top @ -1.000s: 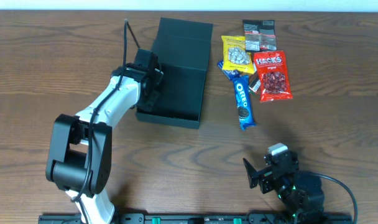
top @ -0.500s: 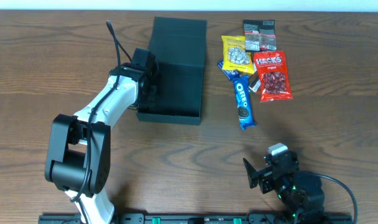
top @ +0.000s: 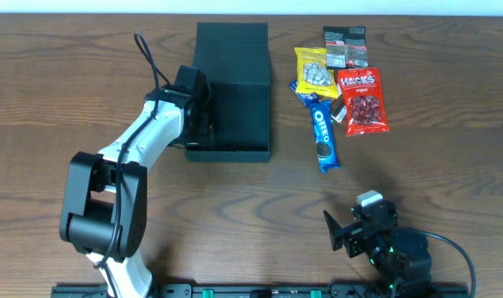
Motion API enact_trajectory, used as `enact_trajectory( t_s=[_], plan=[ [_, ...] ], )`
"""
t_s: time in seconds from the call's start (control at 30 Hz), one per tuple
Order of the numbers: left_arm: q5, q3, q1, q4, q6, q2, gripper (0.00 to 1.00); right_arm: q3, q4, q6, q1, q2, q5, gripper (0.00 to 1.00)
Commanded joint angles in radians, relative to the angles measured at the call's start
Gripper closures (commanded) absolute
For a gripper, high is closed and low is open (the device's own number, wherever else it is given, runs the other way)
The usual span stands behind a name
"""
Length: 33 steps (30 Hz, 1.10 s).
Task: Pack container
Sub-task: 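Push the black box right to the table center with the left gripper, then reach the right gripper to the blue Oreo pack and grasp it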
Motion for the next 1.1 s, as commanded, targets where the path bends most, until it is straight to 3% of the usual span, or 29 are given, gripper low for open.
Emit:
enact_trajectory(
  t_s=[0.0,0.07,0.37,0.7,0.77,0.87,0.9,1.03,1.07],
  plan=[
    [0.02,0.005,0.003,-0.022,-0.004,-0.029,0.06,-0.003,-0.001,0.016,-0.014,-0.006,0.005,0.01],
    [0.02,0.005,0.002,-0.031,0.0,-0.064,0.02,-0.003,-0.001,0.016,-0.014,-0.006,0.005,0.01],
    [0.02,0.005,-0.001,-0.072,0.04,-0.365,0.04,-0.003,-0.001,0.016,-0.014,-0.006,0.005,0.01],
    [0.02,0.005,-0.001,-0.121,0.192,-0.626,0.05,-0.003,0.061,0.027,-0.014,-0.006,0.015,0.01],
    [0.019,0.005,-0.001,-0.132,0.218,-0.651,0.05,-0.003,0.152,0.192,-0.014,-0.006,-0.113,0.01],
    [0.003,0.005,0.0,-0.139,0.256,-0.675,0.05,-0.003,0.19,0.623,-0.014,-0.006,-0.359,0.01],
    [0.003,0.005,0.0,-0.138,0.263,-0.682,0.05,-0.003,0.192,0.775,-0.014,-0.006,-0.386,0.01],
    [0.004,0.005,0.0,-0.113,0.263,-0.689,0.04,-0.003,0.194,1.156,-0.014,-0.006,-0.412,0.01],
    [0.004,0.005,0.0,-0.093,0.263,-0.687,0.04,-0.003,0.215,1.185,-0.014,-0.006,-0.432,0.01]
  ],
)
